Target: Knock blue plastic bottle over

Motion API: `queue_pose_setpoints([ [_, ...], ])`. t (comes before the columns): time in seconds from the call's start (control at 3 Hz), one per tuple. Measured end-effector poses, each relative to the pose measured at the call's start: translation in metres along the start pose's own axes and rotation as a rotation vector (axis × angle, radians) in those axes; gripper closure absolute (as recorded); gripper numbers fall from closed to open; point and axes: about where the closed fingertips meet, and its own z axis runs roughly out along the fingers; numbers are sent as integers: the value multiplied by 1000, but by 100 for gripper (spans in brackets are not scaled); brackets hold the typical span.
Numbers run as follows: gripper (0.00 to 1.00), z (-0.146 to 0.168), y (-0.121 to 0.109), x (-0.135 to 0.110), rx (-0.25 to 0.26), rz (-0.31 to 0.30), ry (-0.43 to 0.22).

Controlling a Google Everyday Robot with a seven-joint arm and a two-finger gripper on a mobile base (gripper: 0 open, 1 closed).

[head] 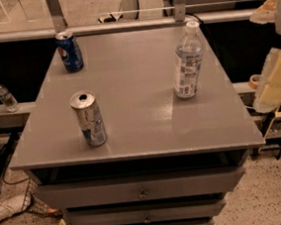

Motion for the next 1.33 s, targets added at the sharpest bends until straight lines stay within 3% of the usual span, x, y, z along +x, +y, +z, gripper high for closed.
queue_pose_setpoints([
  [0.33,0,0,0,0,0,0,0],
  [0.67,0,10,-9,-1,6,44,-60],
  [1.33,0,86,-64,5,3,340,-433],
])
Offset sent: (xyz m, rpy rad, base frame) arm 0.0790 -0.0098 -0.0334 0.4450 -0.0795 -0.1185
